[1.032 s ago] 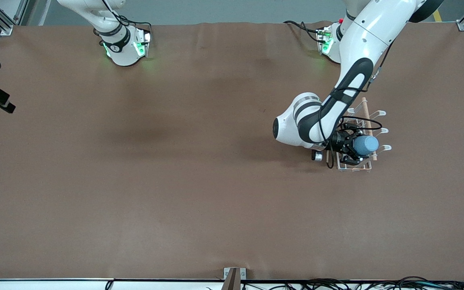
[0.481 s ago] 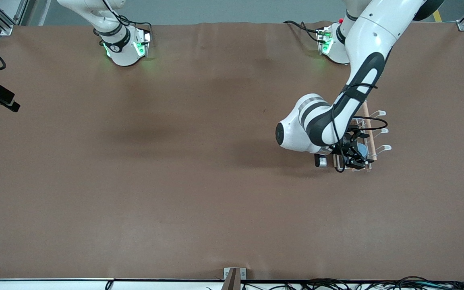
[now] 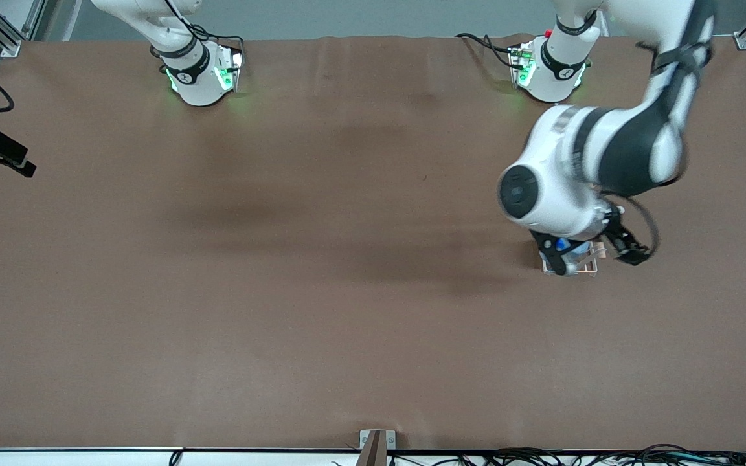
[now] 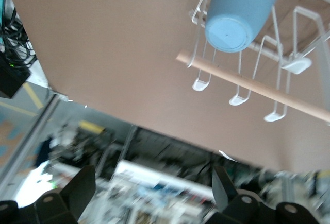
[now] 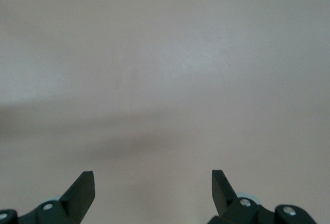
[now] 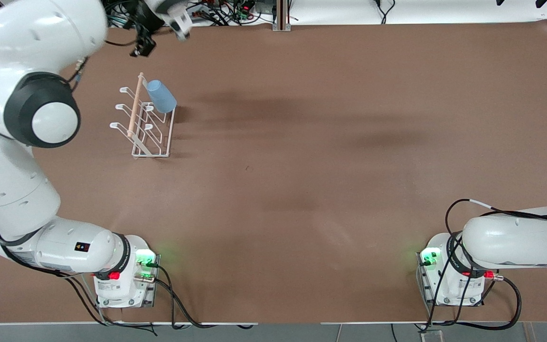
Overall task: Hang cup on cup holder
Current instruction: 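Open the left gripper and lift it away from the rack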
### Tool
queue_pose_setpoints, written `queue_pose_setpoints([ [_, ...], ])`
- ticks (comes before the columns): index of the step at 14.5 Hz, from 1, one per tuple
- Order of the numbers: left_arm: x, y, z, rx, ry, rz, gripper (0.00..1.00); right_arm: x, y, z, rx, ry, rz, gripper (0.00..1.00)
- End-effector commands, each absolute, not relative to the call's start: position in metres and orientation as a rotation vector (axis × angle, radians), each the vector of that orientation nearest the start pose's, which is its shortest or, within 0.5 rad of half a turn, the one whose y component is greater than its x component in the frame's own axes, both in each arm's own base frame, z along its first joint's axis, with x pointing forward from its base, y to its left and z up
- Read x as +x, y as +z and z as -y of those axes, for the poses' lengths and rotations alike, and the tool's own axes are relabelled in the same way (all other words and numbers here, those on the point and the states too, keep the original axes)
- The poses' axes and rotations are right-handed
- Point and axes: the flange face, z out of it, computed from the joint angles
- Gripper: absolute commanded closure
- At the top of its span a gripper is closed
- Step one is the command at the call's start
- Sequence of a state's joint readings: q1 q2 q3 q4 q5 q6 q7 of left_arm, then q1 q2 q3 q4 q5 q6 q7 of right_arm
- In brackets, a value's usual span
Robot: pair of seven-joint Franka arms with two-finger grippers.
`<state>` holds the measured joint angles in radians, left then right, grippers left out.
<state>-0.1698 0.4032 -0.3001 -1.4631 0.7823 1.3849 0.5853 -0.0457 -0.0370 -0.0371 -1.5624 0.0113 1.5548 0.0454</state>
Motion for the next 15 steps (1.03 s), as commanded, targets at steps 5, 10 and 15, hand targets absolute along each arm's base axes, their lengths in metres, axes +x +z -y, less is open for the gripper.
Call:
queue_pose_setpoints([
  [5, 0.590, 0.561, 0.088, -2.842, 0.255, -0.509, 0.00, 0.537, 0.648, 0.045, -3.143, -0.041, -0.194, 0.00],
  [10, 0.545, 0.613, 0.038, -3.097, 0.140, -0.297, 0.00, 0.536, 0.648, 0.045, -3.143, -0.038, -0.194, 0.00],
  [15, 0.517, 0.641, 0.048, -3.128, -0.022, -0.078, 0.00, 0.536, 0.648, 0.046, -3.143, -0.038, -0.196, 0.00],
])
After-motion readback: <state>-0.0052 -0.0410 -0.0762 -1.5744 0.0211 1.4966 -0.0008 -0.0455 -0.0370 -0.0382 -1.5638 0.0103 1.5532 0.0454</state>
